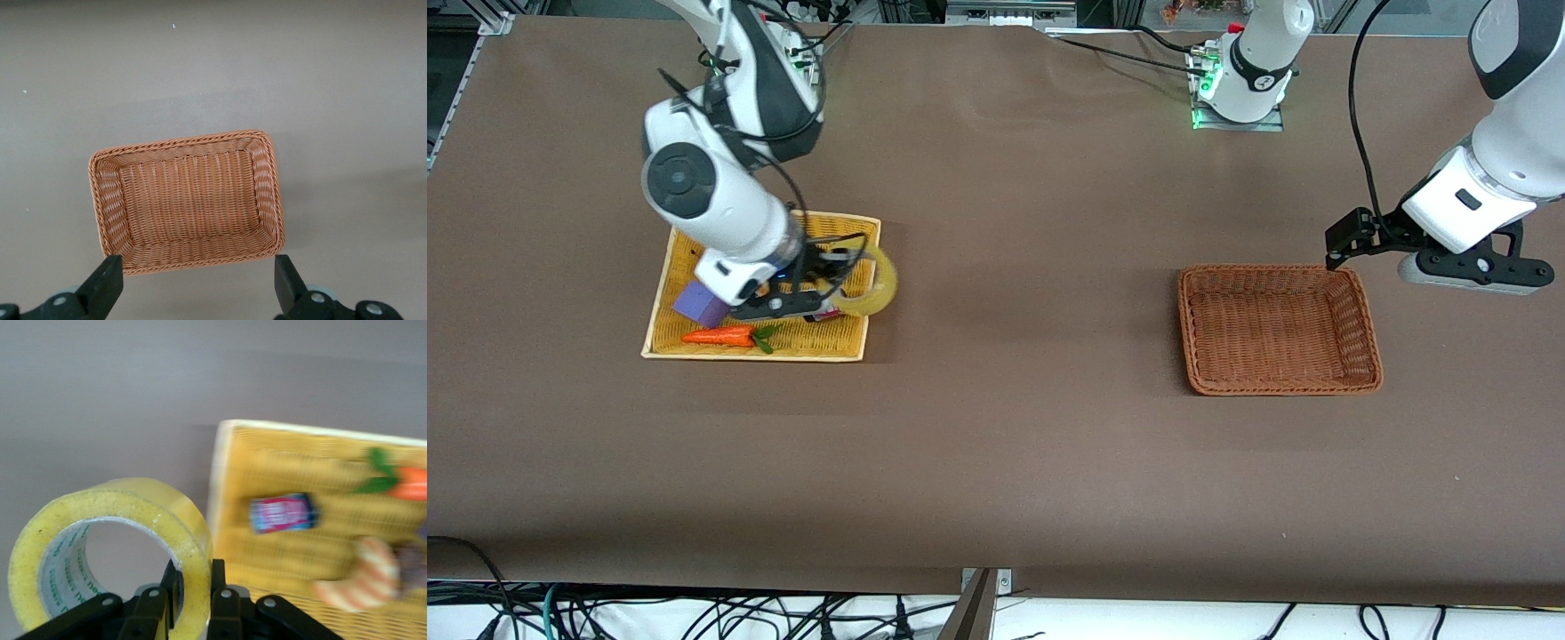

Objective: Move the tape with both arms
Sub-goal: 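Grasp the tape roll with the right gripper and lift it out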

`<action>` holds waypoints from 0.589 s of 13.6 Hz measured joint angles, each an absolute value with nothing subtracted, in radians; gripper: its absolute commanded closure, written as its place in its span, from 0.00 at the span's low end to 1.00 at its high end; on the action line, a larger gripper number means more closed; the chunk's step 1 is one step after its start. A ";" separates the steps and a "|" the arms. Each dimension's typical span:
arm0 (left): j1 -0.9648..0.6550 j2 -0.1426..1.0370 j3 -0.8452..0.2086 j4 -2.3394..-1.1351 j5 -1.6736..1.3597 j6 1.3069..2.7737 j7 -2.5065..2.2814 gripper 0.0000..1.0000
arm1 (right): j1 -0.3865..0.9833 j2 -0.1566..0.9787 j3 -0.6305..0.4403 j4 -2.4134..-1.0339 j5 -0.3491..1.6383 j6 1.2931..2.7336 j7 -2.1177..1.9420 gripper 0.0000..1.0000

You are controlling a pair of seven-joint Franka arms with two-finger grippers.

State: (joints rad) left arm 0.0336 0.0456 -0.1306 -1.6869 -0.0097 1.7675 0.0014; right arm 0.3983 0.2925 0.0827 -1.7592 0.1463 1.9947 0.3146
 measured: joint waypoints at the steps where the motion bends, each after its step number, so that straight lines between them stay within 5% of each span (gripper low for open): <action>1: 0.034 0.046 -0.130 -1.687 -0.010 1.767 0.001 0.00 | 0.436 0.326 0.085 -1.716 0.164 1.995 0.355 1.00; 8: 0.040 0.046 -0.129 -1.686 -0.010 1.767 0.001 0.00 | 0.736 0.650 0.086 -1.420 0.152 2.122 0.788 1.00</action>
State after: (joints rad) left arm 0.0404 0.0461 -0.1293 -1.6864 -0.0097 1.7672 0.0014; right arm 0.7362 0.6497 0.0858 -1.4196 0.1515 2.1221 0.7884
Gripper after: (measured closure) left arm 0.000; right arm 0.789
